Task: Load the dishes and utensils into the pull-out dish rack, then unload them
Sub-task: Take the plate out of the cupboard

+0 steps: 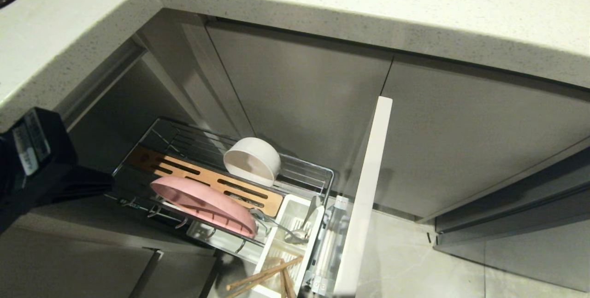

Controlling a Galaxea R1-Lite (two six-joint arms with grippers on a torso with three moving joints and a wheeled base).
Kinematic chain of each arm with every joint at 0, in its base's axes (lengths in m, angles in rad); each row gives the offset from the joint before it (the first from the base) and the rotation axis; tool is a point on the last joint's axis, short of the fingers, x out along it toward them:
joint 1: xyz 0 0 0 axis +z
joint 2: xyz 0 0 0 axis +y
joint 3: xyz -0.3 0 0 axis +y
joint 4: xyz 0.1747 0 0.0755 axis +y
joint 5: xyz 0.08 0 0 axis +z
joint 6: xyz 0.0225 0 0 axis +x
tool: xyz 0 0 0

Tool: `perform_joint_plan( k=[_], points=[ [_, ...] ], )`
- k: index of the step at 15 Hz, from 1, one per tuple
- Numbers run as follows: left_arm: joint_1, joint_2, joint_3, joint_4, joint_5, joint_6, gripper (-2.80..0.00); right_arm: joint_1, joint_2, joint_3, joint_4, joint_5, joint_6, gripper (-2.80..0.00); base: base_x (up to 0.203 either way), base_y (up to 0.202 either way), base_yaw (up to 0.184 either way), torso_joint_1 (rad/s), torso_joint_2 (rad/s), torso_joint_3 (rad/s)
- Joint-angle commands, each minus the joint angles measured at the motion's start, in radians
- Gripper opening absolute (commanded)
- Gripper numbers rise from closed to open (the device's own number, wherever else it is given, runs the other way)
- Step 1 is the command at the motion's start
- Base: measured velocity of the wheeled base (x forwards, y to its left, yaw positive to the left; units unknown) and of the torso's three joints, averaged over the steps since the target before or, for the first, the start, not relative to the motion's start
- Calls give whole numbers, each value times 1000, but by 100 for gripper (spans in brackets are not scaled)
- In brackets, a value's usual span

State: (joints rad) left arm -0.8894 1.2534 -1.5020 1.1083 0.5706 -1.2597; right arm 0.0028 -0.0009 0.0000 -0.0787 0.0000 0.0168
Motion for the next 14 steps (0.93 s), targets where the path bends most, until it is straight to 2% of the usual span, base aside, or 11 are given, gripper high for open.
perform_joint_plan(
  k=[1,7,9,10,14],
  points=[
    [-6,29,43,2,3,-15,-280,0,1,26,-1,0,0,-280,0,0,0,0,0,0],
    [-22,90,144,-148,9,-26,-280,0,1,27,-1,0,0,-280,0,0,0,0,0,0],
    [-32,103,171,-184,30,-26,-280,0,1,26,-1,0,0,-280,0,0,0,0,0,0],
    [-39,114,180,-193,53,-26,0,0,1,28,-1,0,0,-280,0,0,0,0,0,0],
    [-42,131,184,-211,104,-27,0,0,1,26,-1,0,0,-280,0,0,0,0,0,0]
  ],
)
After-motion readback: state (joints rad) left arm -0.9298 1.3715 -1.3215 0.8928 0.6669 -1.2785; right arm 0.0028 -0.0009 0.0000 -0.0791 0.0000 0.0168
